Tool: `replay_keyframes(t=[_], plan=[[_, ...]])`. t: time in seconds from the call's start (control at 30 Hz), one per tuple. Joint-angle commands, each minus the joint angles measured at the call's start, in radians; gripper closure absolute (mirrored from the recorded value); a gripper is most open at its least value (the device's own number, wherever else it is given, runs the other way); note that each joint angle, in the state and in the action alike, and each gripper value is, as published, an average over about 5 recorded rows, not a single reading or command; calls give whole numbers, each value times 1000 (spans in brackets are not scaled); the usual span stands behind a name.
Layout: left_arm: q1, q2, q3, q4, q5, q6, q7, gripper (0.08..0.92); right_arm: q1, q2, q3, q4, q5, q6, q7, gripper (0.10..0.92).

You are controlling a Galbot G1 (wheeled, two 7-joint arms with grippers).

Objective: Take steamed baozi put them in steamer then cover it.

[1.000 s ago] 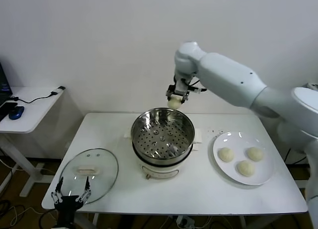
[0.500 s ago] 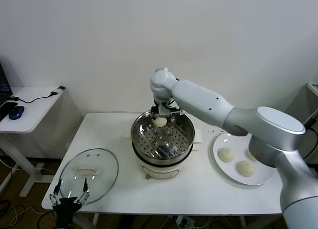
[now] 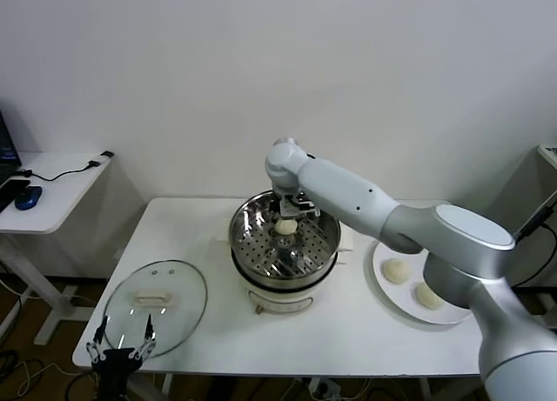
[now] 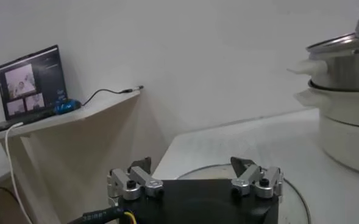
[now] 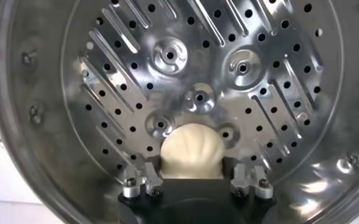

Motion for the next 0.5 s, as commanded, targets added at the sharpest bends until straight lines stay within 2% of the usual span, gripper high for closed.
replay_keyframes(t=[0.03, 0.33, 0.5], plan=[[2, 0, 0, 2, 0, -1, -1, 177, -4, 8, 7, -15, -1, 6, 1, 216], [6, 0, 2, -2, 3, -1, -2, 177, 147, -78, -23, 74, 226, -16, -65, 203], [8, 0, 4, -8, 6, 1, -1, 177, 307, -196, -129, 88, 545, -163, -33, 203]])
